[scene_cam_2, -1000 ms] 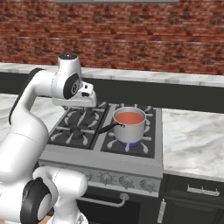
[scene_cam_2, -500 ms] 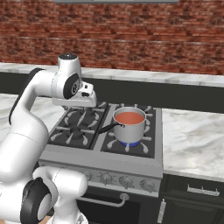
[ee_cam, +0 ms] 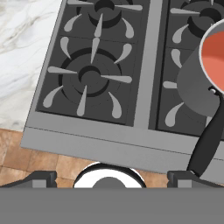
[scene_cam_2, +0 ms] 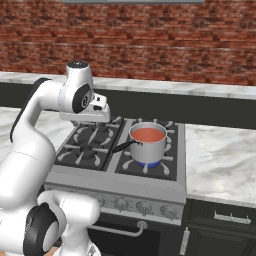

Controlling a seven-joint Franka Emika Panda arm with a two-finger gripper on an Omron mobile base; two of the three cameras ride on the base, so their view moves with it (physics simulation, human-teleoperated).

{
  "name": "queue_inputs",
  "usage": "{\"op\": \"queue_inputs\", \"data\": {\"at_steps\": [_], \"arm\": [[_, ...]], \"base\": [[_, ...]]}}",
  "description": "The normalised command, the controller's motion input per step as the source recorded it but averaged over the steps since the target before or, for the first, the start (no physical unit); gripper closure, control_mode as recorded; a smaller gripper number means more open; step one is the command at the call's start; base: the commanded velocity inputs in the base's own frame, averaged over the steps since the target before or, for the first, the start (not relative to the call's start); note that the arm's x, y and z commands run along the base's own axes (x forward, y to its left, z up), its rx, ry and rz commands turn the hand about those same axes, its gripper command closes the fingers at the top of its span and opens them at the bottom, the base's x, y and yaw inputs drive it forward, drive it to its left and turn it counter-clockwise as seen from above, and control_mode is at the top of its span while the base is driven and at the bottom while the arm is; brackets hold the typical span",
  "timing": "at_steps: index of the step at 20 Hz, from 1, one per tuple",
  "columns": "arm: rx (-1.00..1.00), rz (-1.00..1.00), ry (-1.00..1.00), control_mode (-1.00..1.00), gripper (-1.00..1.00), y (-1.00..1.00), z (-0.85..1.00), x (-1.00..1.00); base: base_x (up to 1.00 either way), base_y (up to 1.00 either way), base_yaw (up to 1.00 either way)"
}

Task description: Wait until the marinara sauce is simmered to a deep red color and then turn off the stove.

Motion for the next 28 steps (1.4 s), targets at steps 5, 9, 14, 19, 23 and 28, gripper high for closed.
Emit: {"op": "queue_inputs", "data": {"at_steps": [5,9,14,19,23,28], "arm": [[0.0,0.0,0.0,-1.0,-1.0,0.0,0.0,0.0],[0.0,0.0,0.0,-1.0,-1.0,0.0,0.0,0.0],[0.0,0.0,0.0,-1.0,-1.0,0.0,0.0,0.0],[0.0,0.0,0.0,-1.0,-1.0,0.0,0.0,0.0],[0.0,0.0,0.0,-1.0,-1.0,0.0,0.0,0.0],[0.0,0.0,0.0,-1.0,-1.0,0.0,0.0,0.0]], "base": [[0.0,0.0,0.0],[0.0,0.0,0.0],[0.0,0.0,0.0],[0.0,0.0,0.0],[0.0,0.0,0.0],[0.0,0.0,0.0]]}}
